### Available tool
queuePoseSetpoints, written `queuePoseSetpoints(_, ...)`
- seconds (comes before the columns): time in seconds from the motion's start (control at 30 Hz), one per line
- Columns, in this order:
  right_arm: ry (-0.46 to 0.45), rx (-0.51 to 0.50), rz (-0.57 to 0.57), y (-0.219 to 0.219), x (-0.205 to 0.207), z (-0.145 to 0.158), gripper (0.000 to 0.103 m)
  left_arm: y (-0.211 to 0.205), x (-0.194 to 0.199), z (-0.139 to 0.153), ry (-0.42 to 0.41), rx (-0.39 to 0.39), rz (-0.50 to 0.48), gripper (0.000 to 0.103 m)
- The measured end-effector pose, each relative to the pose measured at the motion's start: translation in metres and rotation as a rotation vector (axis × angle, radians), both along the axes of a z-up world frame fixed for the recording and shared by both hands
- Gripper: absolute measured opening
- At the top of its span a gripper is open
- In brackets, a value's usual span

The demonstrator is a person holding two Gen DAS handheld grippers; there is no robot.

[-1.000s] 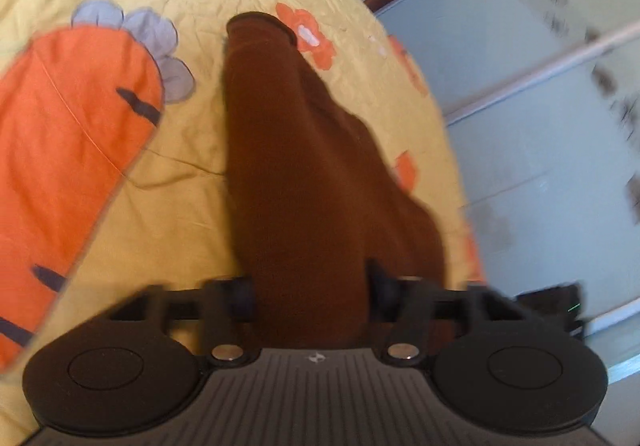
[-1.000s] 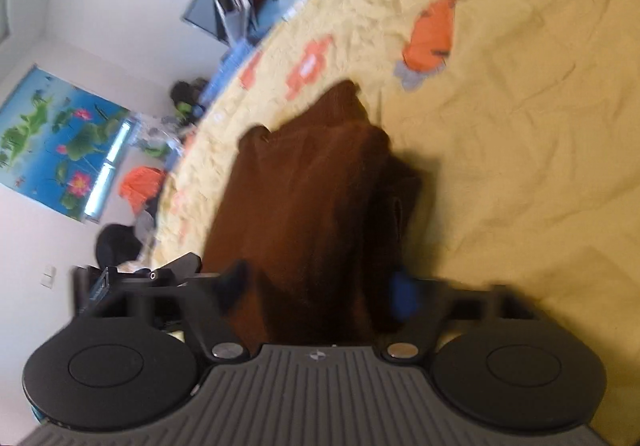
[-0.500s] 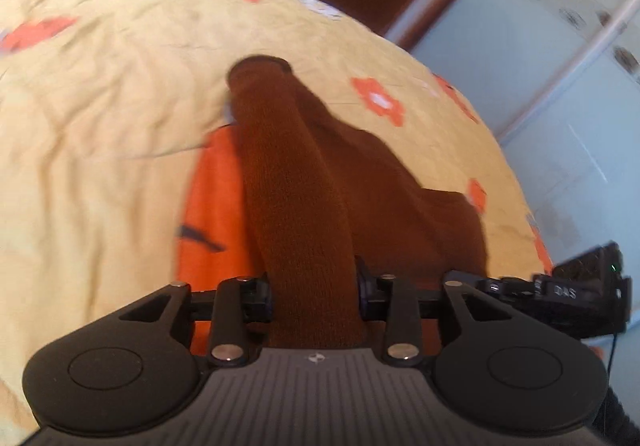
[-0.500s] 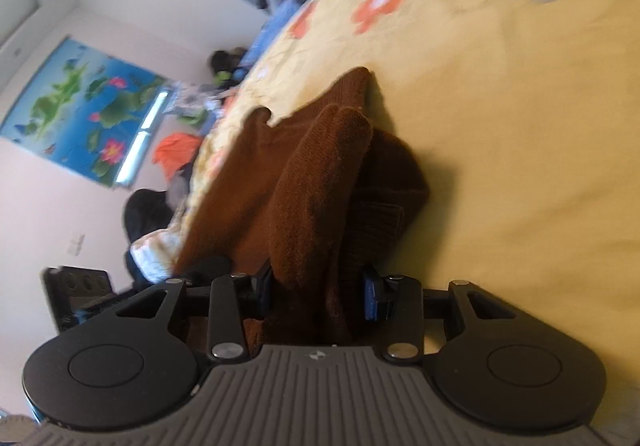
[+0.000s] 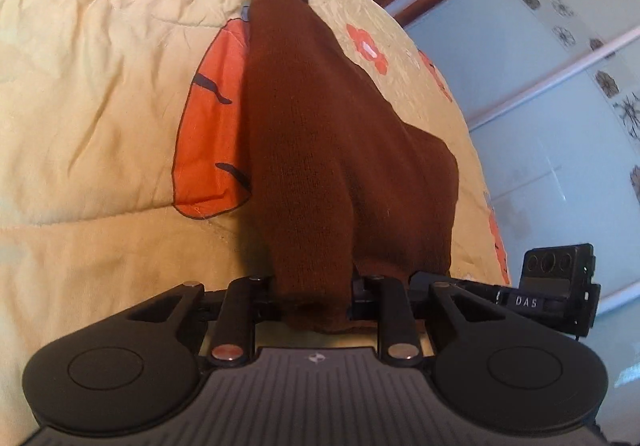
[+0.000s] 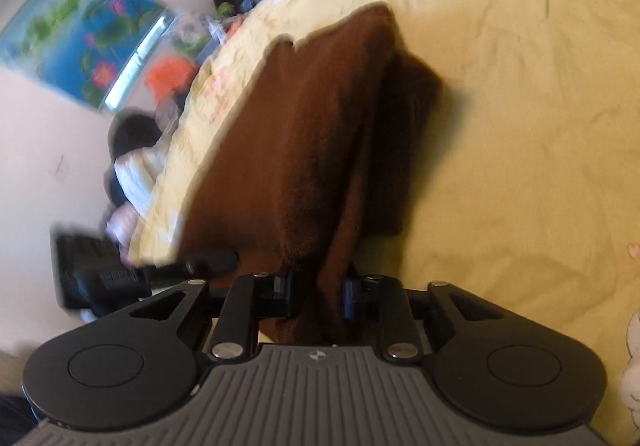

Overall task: Fold small clothes
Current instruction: 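Lay the sweater down and open both grippers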

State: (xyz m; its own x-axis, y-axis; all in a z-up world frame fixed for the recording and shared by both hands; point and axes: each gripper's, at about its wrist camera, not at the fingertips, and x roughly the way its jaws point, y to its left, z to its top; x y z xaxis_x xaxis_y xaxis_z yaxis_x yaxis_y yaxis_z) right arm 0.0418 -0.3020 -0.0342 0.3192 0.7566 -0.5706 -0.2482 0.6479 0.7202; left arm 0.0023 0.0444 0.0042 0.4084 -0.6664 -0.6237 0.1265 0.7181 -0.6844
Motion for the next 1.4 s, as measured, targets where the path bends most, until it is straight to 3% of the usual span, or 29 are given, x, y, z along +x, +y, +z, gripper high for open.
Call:
queuePoseSetpoints(0.03,-0.005,0.011,-0.002,-0.003,-0.003,-0.002,0.022,0.001,0.003,0.003,0.001,0.013,-0.016,0.026)
queuePoseSetpoints(0.1,0.014,0.043,-0.027,-0.01,-0.004,-0.003,0.027,0.008,0.006,0.015,-0.012,0.032,-0.053,0.033)
queuePoseSetpoints(0.13,0.018,0.046,-0.031,-0.012,-0.003,0.001,0.045,0.014,0.008,0.023,-0.02,0.031,-0.061,0.044)
queuePoseSetpoints(0.17,0.013,0.035,-0.035,-0.015,-0.001,0.01,0.061,0.021,0.01,0.032,-0.034,0.017,-0.061,0.061)
queuePoseSetpoints(0.23,-0.059,0.027,-0.073,-0.027,0.006,0.037,0.083,0.038,0.017,0.05,-0.1,-0.037,-0.032,0.086)
queuePoseSetpoints(0.27,-0.11,0.058,-0.102,-0.035,0.015,0.051,0.092,0.045,0.024,0.058,-0.144,-0.055,-0.003,0.09)
queuePoseSetpoints(0.33,-0.186,0.137,-0.155,-0.05,0.039,0.069,0.097,0.05,0.043,0.067,-0.189,-0.054,0.051,0.09)
queuePoseSetpoints(0.43,-0.156,0.14,-0.191,-0.048,0.097,0.067,0.095,0.036,0.097,0.057,-0.167,-0.012,0.103,0.09)
queuePoseSetpoints(0.53,-0.019,0.033,-0.164,-0.008,0.164,0.036,0.089,0.01,0.145,0.038,-0.12,0.12,0.116,0.088)
queuePoseSetpoints(0.6,-0.01,-0.059,-0.107,0.02,0.182,0.024,0.087,-0.009,0.167,0.034,-0.137,0.184,0.09,0.07)
queuePoseSetpoints(0.63,-0.065,-0.073,-0.092,0.03,0.182,0.024,0.081,-0.018,0.172,0.035,-0.161,0.239,0.082,0.042)
queuePoseSetpoints(0.67,-0.062,-0.094,-0.069,0.04,0.186,0.023,0.045,-0.025,0.174,0.038,-0.194,0.298,0.067,0.024)
queuePoseSetpoints(0.7,-0.047,-0.114,-0.057,0.046,0.191,0.023,0.017,-0.034,0.173,0.041,-0.235,0.339,0.059,0.024)
queuePoseSetpoints(0.77,-0.126,-0.144,-0.077,0.049,0.19,0.031,0.016,-0.045,0.167,0.044,-0.295,0.449,0.061,0.022)
queuePoseSetpoints(0.83,-0.11,-0.185,-0.094,0.045,0.192,0.022,0.016,-0.055,0.164,0.033,-0.334,0.549,0.056,0.022)
queuePoseSetpoints(0.93,-0.106,-0.144,-0.141,0.034,0.185,0.02,0.017,-0.048,0.154,0.031,-0.363,0.527,0.081,0.025)
queuePoseSetpoints(1.0,-0.105,-0.138,-0.185,0.026,0.171,0.027,0.035,-0.042,0.144,0.036,-0.349,0.529,0.098,0.033)
queuePoseSetpoints(1.07,-0.186,-0.149,-0.237,0.021,0.147,0.045,0.041,-0.038,0.13,0.044,-0.353,0.572,0.119,0.055)
queuePoseSetpoints(1.1,-0.235,-0.151,-0.248,0.019,0.133,0.055,0.043,-0.037,0.123,0.047,-0.363,0.596,0.129,0.058)
queuePoseSetpoints(1.13,-0.267,-0.153,-0.243,0.021,0.12,0.064,0.044,-0.038,0.118,0.05,-0.379,0.612,0.133,0.06)
queuePoseSetpoints(1.23,-0.324,-0.164,-0.176,0.035,0.091,0.076,0.063,-0.043,0.106,0.057,-0.402,0.606,0.114,0.06)
queuePoseSetpoints(1.33,-0.33,-0.242,-0.101,0.062,0.086,0.068,0.065,-0.054,0.105,0.049,-0.381,0.593,0.088,0.064)
queuePoseSetpoints(1.4,-0.27,-0.315,-0.087,0.071,0.097,0.046,0.066,-0.063,0.108,0.036,-0.342,0.605,0.065,0.063)
